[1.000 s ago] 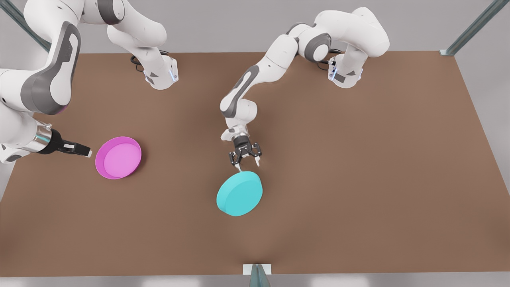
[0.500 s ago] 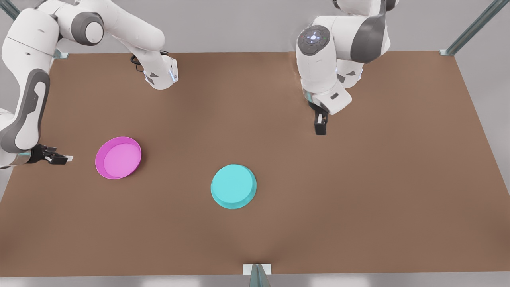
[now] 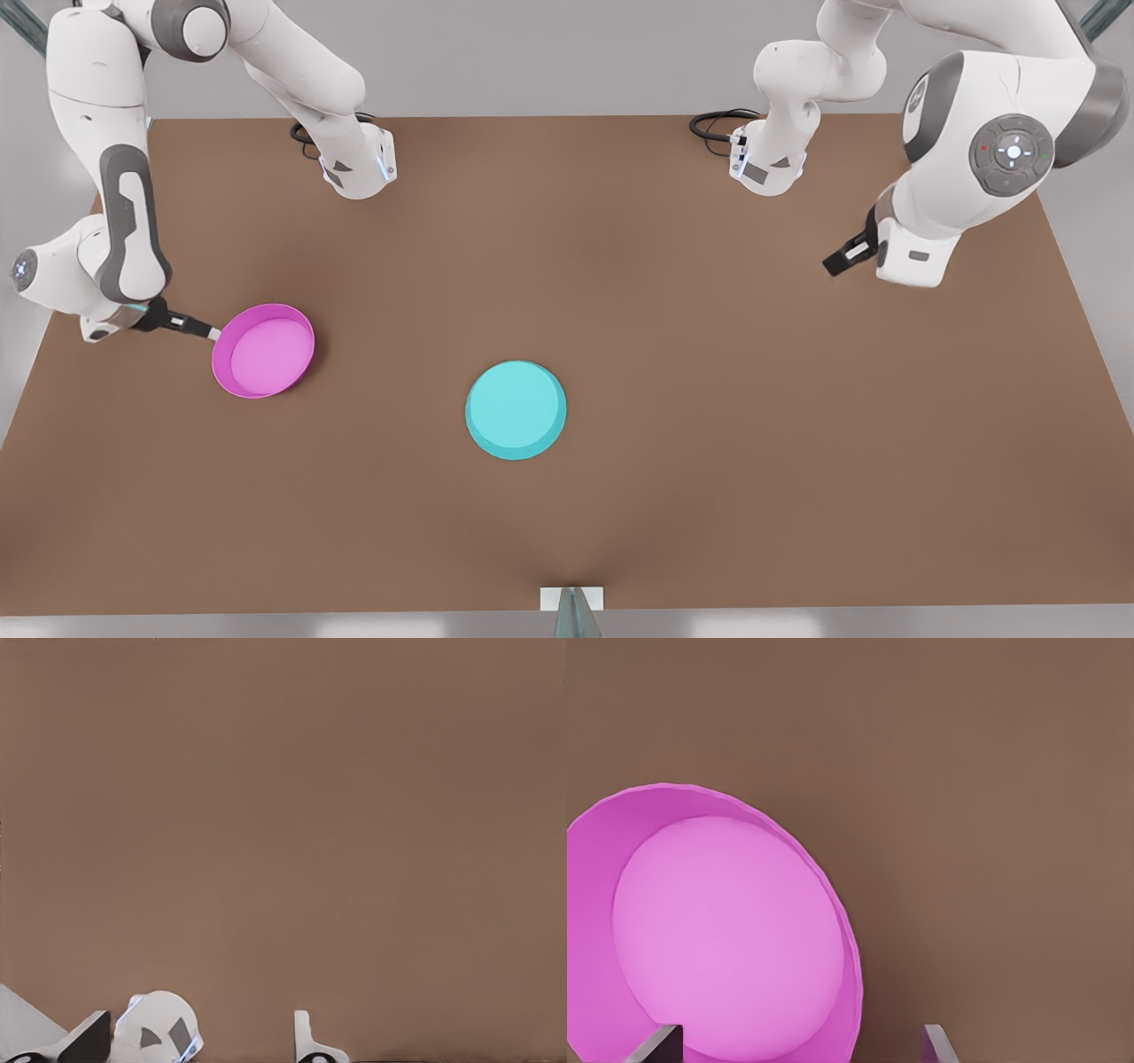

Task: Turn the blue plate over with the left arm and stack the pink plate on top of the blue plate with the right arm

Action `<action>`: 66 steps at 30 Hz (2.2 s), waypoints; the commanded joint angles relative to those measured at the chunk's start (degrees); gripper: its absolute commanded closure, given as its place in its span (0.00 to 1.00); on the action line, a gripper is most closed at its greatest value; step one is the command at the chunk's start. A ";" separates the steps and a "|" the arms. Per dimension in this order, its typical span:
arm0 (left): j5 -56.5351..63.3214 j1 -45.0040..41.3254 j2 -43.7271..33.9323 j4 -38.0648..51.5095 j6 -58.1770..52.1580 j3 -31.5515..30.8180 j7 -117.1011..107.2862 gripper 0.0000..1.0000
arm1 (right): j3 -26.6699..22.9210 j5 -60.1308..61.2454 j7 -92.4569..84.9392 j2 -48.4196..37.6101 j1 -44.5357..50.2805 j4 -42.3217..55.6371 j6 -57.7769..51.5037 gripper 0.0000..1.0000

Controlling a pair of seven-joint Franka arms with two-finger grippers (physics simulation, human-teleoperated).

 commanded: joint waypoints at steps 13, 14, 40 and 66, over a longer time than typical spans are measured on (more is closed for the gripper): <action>-0.83 -0.02 -0.99 -0.24 -2.73 1.57 44.35 0.00 | 1.28 6.15 -21.79 5.56 1.12 -4.78 14.48 0.00; -0.83 -0.02 -1.08 -0.24 -2.73 1.57 44.35 0.00 | 1.46 6.32 -21.79 5.83 1.12 -4.78 14.48 0.00; -0.65 -0.02 -1.17 -0.15 -2.47 1.57 44.17 0.00 | 16.22 8.70 -19.95 1.34 1.21 3.91 4.03 0.79; -0.65 -0.02 -1.26 0.12 -2.64 1.40 43.12 0.00 | 19.39 -2.99 61.27 21.56 35.66 28.97 4.38 0.00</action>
